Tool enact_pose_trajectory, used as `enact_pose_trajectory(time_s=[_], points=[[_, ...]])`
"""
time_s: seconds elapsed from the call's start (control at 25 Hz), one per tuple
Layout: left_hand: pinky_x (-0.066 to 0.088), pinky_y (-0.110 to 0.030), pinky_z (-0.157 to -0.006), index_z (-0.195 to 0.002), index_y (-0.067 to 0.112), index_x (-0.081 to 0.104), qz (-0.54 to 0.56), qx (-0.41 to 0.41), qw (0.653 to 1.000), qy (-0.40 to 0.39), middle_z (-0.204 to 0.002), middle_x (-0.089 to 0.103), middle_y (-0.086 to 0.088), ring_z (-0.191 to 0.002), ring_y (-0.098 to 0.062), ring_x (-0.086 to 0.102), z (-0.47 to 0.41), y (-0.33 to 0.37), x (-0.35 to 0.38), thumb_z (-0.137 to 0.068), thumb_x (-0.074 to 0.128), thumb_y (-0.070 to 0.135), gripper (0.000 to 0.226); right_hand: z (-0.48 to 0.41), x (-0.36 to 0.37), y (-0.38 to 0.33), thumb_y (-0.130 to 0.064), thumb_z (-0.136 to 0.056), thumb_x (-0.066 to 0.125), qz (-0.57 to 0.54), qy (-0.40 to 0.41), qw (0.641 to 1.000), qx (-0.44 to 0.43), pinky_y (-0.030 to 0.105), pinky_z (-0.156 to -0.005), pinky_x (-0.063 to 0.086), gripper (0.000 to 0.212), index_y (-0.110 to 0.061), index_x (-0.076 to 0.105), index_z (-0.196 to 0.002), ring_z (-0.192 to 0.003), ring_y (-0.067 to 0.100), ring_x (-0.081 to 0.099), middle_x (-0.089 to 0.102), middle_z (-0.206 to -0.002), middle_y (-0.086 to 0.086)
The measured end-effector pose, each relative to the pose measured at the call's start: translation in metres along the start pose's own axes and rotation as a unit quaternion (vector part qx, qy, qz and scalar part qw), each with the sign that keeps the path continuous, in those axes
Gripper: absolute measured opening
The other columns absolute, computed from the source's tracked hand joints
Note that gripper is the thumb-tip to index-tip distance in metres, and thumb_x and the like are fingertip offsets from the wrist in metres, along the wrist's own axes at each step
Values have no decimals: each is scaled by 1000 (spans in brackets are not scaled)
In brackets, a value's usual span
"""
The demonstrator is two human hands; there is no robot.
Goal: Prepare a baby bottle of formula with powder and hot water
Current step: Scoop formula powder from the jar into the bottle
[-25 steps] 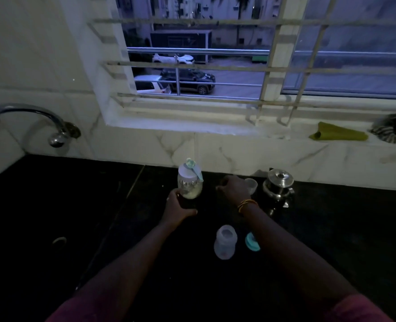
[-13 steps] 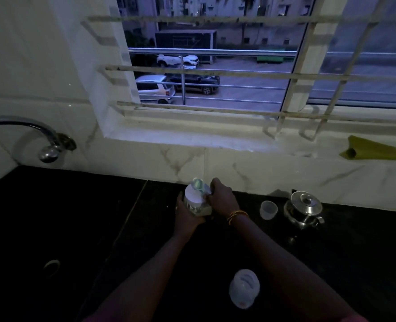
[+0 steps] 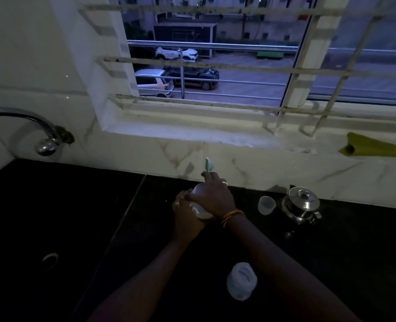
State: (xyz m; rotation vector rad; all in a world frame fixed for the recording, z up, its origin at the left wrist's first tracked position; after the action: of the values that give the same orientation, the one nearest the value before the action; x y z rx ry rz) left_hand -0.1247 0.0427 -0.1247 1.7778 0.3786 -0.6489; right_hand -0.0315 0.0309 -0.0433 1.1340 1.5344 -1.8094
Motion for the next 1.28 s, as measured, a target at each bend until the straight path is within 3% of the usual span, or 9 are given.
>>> enact_pose_trajectory(time_s=[0.12,0.24,0.48,0.72,0.84,0.96,1.04,1.12,1.28], points=[[47,-23,-86,-122,9,51,46,2,999,0,-118,58,-4,-108,-15,55,14,10,-12,-62,71,45,73,19,3,-14,-49,-73,62,17,48,999,2,39,-88,44,60,-7,51,-115,-107,33,52,54,-116,12],[40,-3,-68,-125,13,46,98,-20,995,-11,-108,59,5,-93,-5,57,26,21,-23,-69,77,26,65,39,-3,-21,-46,-74,60,35,139,989,-36,36,-81,45,48,-5,60,-100,-97,28,56,63,-102,13],[52,-32,-83,-134,10,40,121,-14,992,-14,-119,62,-8,-106,-21,61,38,28,-32,-47,90,24,101,57,-22,-24,-45,-70,60,23,107,986,-127,27,-74,40,48,-7,65,-99,-95,25,57,66,-97,12],[47,-12,-84,-134,11,40,256,28,965,-53,-127,55,-4,-113,-12,55,43,35,-41,-45,89,21,102,68,-50,-31,-31,-70,70,-45,126,984,-121,29,-78,44,42,-8,66,-104,-98,26,59,66,-104,13],[51,-27,-90,-135,13,41,455,-80,885,-56,-138,48,-11,-116,-19,55,51,32,-38,-57,80,45,93,69,-61,-31,-28,-71,72,-75,131,983,-100,20,-75,38,42,-6,66,-106,-97,25,62,67,-106,13],[46,-57,-93,-119,22,56,629,-249,724,-134,-133,54,-16,-113,-33,55,69,47,-32,-82,38,68,62,74,-63,-31,-29,-73,73,-95,122,985,-82,18,-73,37,43,-5,64,-108,-96,24,62,67,-107,14],[53,-51,-82,-120,21,58,685,-263,662,-155,-124,62,-14,-109,-34,59,72,60,-33,-81,26,72,72,78,-58,-31,-31,-76,70,-91,129,985,-68,24,-76,43,42,-5,62,-107,-96,26,62,66,-105,14],[55,-41,-78,-119,19,61,720,-249,629,-154,-119,66,-11,-106,-29,63,69,72,-34,-82,24,71,73,83,-55,-29,-38,-80,61,-57,171,983,-21,34,-80,49,43,-3,59,-105,-96,32,61,64,-104,16],[48,-39,-87,-110,12,66,730,-258,619,-132,-115,64,-14,-104,-26,61,71,87,-35,-91,34,54,57,100,-51,-36,-48,-82,55,-13,280,959,48,38,-78,48,50,-3,58,-105,-97,34,58,62,-105,15]])
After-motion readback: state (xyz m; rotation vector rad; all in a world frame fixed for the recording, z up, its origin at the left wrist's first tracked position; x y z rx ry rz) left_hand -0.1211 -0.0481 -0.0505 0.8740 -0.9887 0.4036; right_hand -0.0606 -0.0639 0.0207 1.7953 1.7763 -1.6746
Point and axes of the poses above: each hand's wrist, its own z-axis away from the middle knuckle, its own x-axis out of the palm, y = z × x, the point moved 2 cm from there along -z, towards the middle knuckle
